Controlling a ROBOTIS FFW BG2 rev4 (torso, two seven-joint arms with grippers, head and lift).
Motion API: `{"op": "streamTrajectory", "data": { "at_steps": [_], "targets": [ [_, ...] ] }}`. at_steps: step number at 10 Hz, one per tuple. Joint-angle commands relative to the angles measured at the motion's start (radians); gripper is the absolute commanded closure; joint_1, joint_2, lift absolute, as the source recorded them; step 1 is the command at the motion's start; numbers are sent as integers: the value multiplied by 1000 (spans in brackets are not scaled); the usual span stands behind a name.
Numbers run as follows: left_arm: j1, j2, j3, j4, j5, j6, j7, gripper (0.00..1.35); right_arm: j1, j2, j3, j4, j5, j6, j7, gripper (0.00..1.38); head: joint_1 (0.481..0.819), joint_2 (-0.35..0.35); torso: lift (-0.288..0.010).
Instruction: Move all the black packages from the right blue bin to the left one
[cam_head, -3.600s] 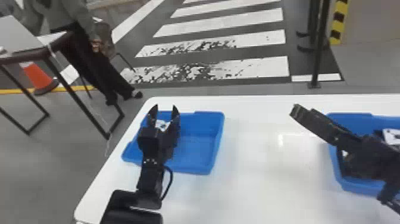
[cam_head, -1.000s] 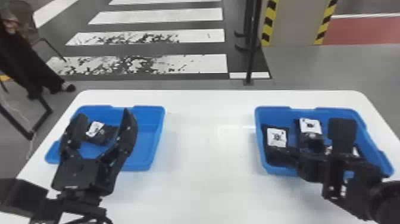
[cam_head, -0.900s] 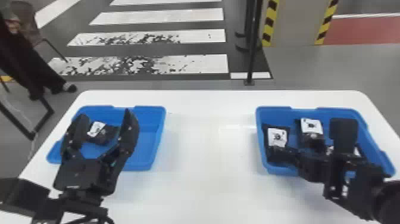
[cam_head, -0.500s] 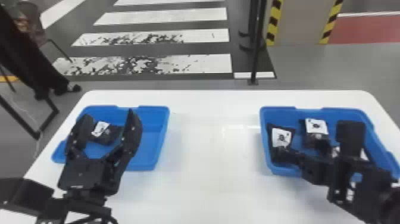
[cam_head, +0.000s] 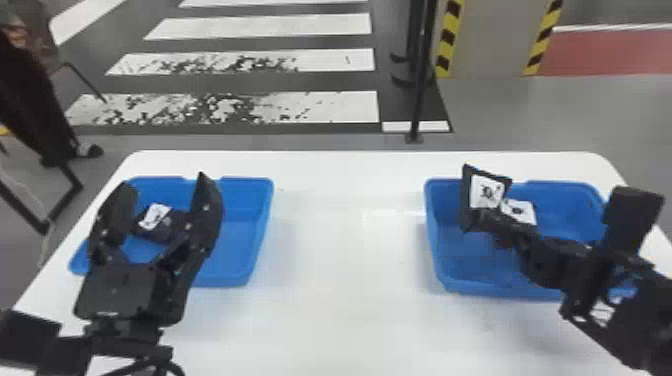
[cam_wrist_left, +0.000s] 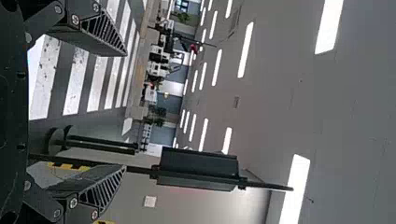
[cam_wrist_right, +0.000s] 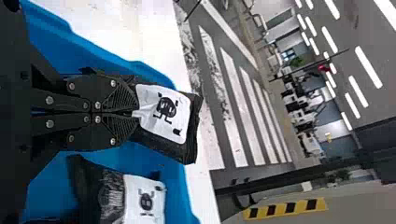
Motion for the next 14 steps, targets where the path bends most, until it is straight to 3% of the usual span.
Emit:
{"op": "streamTrajectory", "data": {
  "at_steps": [1, 2, 4, 5, 7, 9, 14],
  "targets": [
    [-8, 6, -19, 0, 29, -2, 0, 217, -20, -1, -57, -5, 1, -31, 112, 1176, 695, 53, -176],
    [-21, 7, -23, -12, 57, 0, -29, 217, -50, -8, -67, 5, -7, -68, 217, 1176, 695, 50, -176],
    [-43, 21, -49, -118, 93, 59, -66, 219, -67, -33, 21, -59, -51, -107, 290, 1176, 689, 43, -176],
    [-50, 30, -65, -167, 123, 152, -75, 214, -74, -51, 96, -76, -107, -127, 302, 1176, 653, 66, -176],
    [-84, 41, -67, -204, 137, 329, -133, 216, -87, -77, 214, -86, -181, -139, 318, 1176, 630, 111, -176],
    [-94, 43, -70, -204, 137, 334, -156, 219, -116, -90, 322, -89, -244, -152, 318, 1176, 642, 159, -176],
    [-111, 43, -61, -204, 165, 439, -202, 219, -138, -102, 422, -94, -294, -184, 315, 1176, 656, 237, -176]
  ]
}}
